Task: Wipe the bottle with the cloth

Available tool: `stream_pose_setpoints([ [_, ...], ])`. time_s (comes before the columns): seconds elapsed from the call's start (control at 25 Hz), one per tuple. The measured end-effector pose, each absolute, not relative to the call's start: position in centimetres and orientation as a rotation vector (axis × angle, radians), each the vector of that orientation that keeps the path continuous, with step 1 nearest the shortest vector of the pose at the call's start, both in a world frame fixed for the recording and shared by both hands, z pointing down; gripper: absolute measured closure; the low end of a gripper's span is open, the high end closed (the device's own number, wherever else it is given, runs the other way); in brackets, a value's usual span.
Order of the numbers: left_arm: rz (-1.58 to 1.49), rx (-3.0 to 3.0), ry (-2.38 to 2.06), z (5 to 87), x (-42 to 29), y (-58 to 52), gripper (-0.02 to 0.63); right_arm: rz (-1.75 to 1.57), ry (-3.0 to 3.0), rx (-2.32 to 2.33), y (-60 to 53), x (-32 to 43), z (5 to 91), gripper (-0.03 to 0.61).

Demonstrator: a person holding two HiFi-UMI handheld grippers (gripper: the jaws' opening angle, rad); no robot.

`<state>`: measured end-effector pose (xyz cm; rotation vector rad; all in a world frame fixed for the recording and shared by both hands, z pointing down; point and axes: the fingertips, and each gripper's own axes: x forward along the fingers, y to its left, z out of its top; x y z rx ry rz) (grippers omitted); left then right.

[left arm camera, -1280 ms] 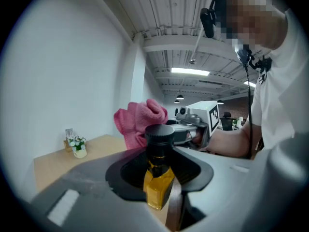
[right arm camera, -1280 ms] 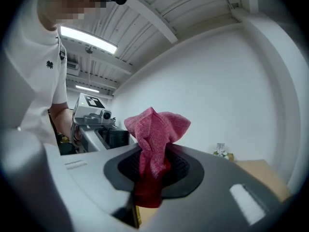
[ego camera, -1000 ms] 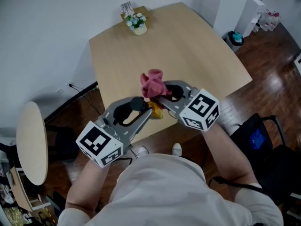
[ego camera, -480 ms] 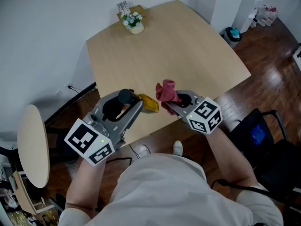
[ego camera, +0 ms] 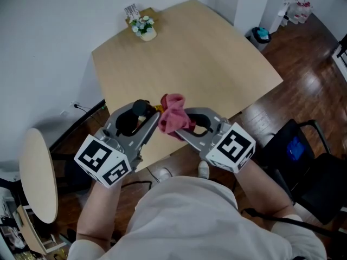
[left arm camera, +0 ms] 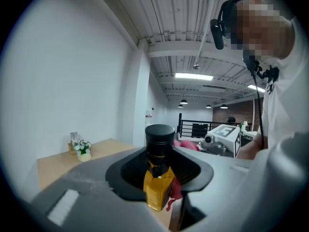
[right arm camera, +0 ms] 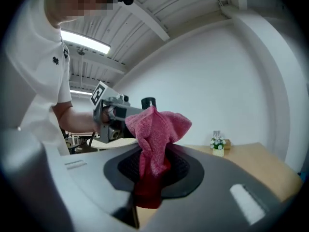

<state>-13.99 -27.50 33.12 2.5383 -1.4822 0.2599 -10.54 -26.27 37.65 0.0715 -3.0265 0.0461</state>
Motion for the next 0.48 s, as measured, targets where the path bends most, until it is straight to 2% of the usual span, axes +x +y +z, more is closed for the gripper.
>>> stream_pose_setpoints([
  [0.24, 0.261, 2.549, -1.497, 32.3, -13.9, -27.4, 0.465, 0.279, -2.881, 0.136, -27.3, -9.8, 47.2, 0.492],
  [0.48, 0.246, 2.552, -1.51, 31.3, -13.7, -27.2, 0.465, 0.352, -2.744, 0.104, -26.9, -9.7, 53.7, 0.492],
])
